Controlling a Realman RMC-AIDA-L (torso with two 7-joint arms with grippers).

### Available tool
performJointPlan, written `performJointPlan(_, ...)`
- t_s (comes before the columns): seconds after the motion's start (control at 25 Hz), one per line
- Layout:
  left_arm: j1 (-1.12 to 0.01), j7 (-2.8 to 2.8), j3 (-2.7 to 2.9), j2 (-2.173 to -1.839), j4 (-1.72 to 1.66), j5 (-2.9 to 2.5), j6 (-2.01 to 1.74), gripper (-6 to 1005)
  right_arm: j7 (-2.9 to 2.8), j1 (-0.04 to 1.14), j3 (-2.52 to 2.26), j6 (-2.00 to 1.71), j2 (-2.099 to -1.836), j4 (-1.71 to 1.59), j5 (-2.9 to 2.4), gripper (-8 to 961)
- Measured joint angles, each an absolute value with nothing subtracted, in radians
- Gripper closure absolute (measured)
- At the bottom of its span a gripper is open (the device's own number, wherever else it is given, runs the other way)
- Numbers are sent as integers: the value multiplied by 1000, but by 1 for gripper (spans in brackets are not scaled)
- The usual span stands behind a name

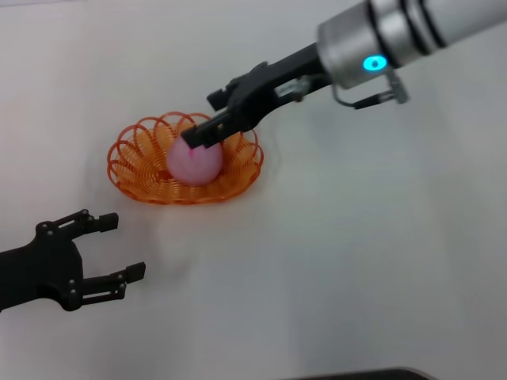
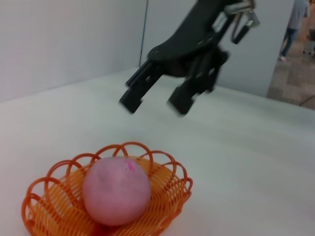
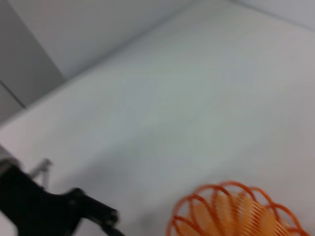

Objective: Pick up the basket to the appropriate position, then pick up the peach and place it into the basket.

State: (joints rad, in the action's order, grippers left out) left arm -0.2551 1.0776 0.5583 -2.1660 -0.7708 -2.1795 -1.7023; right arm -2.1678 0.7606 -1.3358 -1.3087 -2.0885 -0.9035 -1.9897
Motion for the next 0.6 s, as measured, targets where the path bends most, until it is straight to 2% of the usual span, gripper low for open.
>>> performJointPlan(0.6, -255, 1080, 506, -2160, -758, -2197, -1765, 132, -1667, 419, -1058, -1606, -2083, -939, -1942, 22)
